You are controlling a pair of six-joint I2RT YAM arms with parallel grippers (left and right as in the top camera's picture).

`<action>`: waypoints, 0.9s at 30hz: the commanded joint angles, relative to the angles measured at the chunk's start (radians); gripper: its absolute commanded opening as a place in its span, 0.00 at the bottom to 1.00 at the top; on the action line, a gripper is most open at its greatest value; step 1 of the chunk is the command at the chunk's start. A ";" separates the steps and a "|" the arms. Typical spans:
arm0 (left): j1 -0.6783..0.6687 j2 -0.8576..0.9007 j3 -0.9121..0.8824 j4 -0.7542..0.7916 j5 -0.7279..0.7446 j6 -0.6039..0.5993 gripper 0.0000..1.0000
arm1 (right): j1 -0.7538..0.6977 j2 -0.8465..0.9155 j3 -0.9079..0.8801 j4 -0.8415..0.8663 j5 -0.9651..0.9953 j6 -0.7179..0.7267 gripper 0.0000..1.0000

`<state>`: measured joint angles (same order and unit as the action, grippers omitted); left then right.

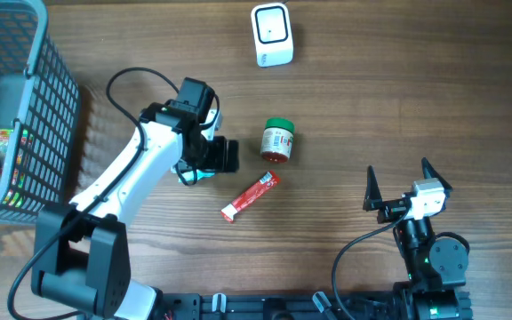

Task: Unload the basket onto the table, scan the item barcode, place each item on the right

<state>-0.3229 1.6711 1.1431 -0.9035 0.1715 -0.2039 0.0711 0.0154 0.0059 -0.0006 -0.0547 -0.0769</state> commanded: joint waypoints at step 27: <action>0.335 0.013 -0.203 0.399 0.157 -0.257 0.49 | -0.003 -0.004 -0.001 0.003 0.012 -0.001 1.00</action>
<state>0.0044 1.6741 0.9470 -0.5148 0.2836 -0.4145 0.0711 0.0154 0.0063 -0.0006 -0.0547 -0.0769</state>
